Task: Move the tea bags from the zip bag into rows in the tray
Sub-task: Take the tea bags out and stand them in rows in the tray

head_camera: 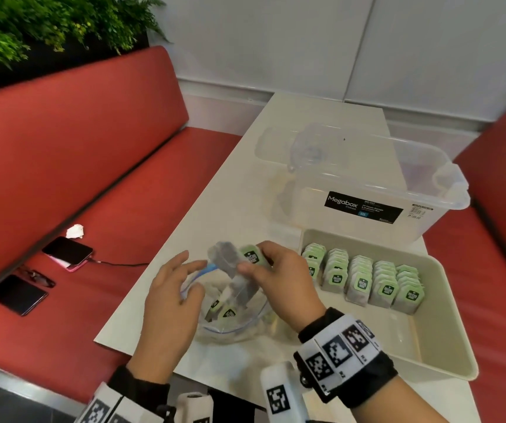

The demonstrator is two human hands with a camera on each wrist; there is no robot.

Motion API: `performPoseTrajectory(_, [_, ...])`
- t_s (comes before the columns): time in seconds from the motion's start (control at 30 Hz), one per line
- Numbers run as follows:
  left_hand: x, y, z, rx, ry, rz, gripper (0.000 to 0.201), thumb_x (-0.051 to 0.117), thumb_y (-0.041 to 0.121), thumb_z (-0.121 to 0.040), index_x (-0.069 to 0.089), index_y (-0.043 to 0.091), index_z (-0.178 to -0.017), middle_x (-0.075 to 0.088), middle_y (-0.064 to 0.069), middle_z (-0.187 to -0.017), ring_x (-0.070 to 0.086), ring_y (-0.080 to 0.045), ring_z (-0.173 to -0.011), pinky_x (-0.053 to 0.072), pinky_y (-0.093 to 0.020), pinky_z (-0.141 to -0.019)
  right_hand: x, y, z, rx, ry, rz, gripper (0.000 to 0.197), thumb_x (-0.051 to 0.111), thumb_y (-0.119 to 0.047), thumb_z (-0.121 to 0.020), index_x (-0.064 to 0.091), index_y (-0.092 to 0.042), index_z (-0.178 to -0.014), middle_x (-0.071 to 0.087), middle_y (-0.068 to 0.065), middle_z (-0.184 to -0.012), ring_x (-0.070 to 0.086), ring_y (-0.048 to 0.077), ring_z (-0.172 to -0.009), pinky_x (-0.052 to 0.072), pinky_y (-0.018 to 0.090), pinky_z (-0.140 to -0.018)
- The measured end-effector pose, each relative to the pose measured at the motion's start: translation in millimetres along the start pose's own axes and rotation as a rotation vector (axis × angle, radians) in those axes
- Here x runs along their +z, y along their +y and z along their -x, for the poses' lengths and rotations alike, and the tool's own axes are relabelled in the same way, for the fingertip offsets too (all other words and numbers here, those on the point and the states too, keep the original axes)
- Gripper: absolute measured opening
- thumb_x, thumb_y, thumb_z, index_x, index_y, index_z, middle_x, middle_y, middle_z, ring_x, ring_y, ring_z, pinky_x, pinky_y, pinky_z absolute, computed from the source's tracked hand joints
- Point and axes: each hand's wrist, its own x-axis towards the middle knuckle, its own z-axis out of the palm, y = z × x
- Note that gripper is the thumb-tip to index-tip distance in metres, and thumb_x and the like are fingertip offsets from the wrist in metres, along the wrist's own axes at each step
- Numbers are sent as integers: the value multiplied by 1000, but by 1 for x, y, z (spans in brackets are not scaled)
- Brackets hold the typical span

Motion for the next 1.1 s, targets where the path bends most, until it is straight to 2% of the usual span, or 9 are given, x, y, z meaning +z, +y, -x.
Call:
performPoseTrajectory(0.17, [5,20,1,0,-76,330,62,68,52,-61,45,47,-119,51,24,-125,48,5,-118,43,-22,-93,-2,-11,-5,80,3,-316,10,72,-15,-81,66,-7,-82,67,5,-71,57,7,-58,47,21,-54])
performPoseTrajectory(0.23, [10,24,-2,-72,-185,406,63,74,44,-63,43,51,-119,58,20,-121,55,0,-113,50,-29,-87,-1,-13,-6,76,-4,-357,10,72,-14,-81,67,-5,-83,64,1,-67,54,4,-53,43,17,-52])
performPoseTrajectory(0.33, [15,32,-5,-188,-184,620,40,63,10,-85,51,33,-117,69,5,-109,68,-16,-96,58,-34,-69,0,-11,-7,85,-25,-376,11,73,-14,-80,66,-6,-83,66,5,-73,56,12,-62,46,27,-61])
performPoseTrajectory(0.4, [18,33,-7,-189,-144,642,27,56,6,-88,58,25,-107,72,3,-100,70,-17,-88,58,-30,-62,0,-10,-6,75,-35,-388,10,72,-12,-80,65,-6,-83,64,7,-74,56,16,-66,47,31,-64])
performPoseTrajectory(0.5, [21,32,-10,-179,-114,639,22,53,4,-90,63,22,-99,73,4,-93,70,-15,-85,58,-30,-60,-7,-14,-6,45,-59,-426,9,63,-13,-88,64,-12,-79,61,0,-67,55,10,-61,46,22,-60])
performPoseTrajectory(0.6, [22,30,-13,-191,-94,655,22,52,3,-91,64,19,-98,73,4,-90,70,-13,-82,57,-27,-58,-18,-10,-10,29,-15,-347,13,61,-15,-90,62,-19,-77,58,-6,-60,50,4,-53,42,20,-58])
performPoseTrajectory(0.73, [21,22,-18,-193,-97,649,21,51,2,-91,64,18,-97,73,3,-88,70,-12,-81,56,-23,-56,-36,-3,-19,25,32,-203,11,63,-16,-88,58,-21,-80,64,7,-68,54,11,-62,43,31,-67])
performPoseTrajectory(0.93, [27,22,-20,-176,-190,592,25,51,2,-91,65,22,-96,72,6,-88,69,-12,-80,57,-26,-58,-67,-2,-29,-75,21,180,18,65,-11,-84,62,-29,-83,51,-13,-65,46,0,-60,35,10,-57])
performPoseTrajectory(1.1, [47,35,-20,-160,-317,588,27,55,0,-89,66,22,-100,70,3,-97,68,-11,-76,54,-25,-55,-77,2,-32,-45,-37,177,25,65,-12,-85,59,-35,-77,62,-6,-67,59,13,-67,48,30,-71])
